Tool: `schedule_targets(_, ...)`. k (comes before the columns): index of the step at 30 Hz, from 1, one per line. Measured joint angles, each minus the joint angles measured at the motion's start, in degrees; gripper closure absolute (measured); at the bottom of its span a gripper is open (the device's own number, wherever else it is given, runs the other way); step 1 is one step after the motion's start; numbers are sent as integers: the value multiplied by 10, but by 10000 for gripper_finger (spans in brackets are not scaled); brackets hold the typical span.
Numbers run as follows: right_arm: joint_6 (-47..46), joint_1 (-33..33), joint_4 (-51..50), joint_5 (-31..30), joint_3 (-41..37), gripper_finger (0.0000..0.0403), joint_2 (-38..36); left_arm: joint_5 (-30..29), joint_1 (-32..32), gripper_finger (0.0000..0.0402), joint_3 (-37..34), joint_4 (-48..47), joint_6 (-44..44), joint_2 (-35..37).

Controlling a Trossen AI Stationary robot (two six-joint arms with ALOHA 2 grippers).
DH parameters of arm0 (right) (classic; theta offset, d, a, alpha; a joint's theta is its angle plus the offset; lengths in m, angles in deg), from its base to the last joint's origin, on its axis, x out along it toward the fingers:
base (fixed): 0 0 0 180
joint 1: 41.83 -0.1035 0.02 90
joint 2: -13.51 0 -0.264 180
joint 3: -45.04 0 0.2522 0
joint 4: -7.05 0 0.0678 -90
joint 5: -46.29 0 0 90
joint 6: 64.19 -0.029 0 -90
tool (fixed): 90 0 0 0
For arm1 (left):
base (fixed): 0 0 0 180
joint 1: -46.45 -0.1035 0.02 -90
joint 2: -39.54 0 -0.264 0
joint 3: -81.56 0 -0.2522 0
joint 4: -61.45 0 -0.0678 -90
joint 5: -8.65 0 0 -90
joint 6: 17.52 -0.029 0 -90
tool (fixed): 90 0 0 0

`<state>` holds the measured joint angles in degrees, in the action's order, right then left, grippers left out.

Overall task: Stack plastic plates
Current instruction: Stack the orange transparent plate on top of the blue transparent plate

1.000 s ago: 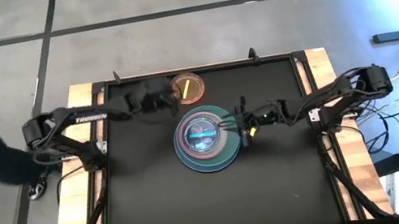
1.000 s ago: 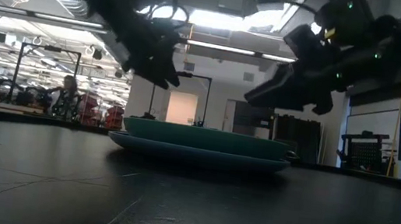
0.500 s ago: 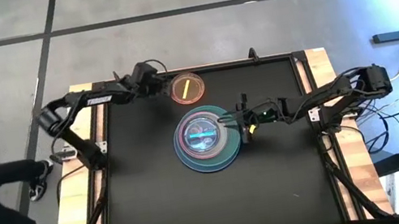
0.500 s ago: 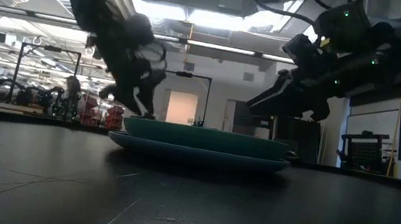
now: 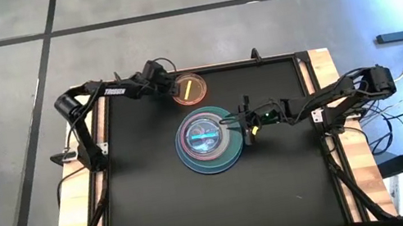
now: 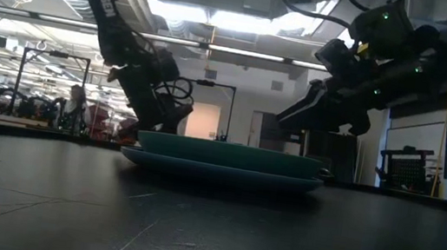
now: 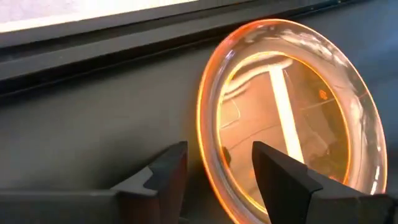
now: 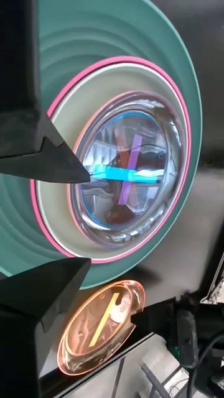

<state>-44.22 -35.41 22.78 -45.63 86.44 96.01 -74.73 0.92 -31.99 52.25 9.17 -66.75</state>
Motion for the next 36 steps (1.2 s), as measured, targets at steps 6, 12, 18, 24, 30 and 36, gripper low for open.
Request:
schedule_targets(6,0,0,4,0,0,205,0,17,3,239,6,-6,-14,0)
schedule_targets(12,0,0,8,0,0,205,0,14,2,291,6,-25,-41,-5)
schedule_targets(18,0,0,20,0,0,205,0,6,9,351,6,-26,-70,-6)
schedule_targets(24,11,0,31,-12,0,205,0,-21,12,397,6,-18,-90,-6)
schedule_targets(30,13,0,28,-17,0,205,0,-53,11,399,6,-8,-92,-6)
schedule_targets(36,12,0,21,-17,0,205,0,-96,7,398,5,-8,-105,24)
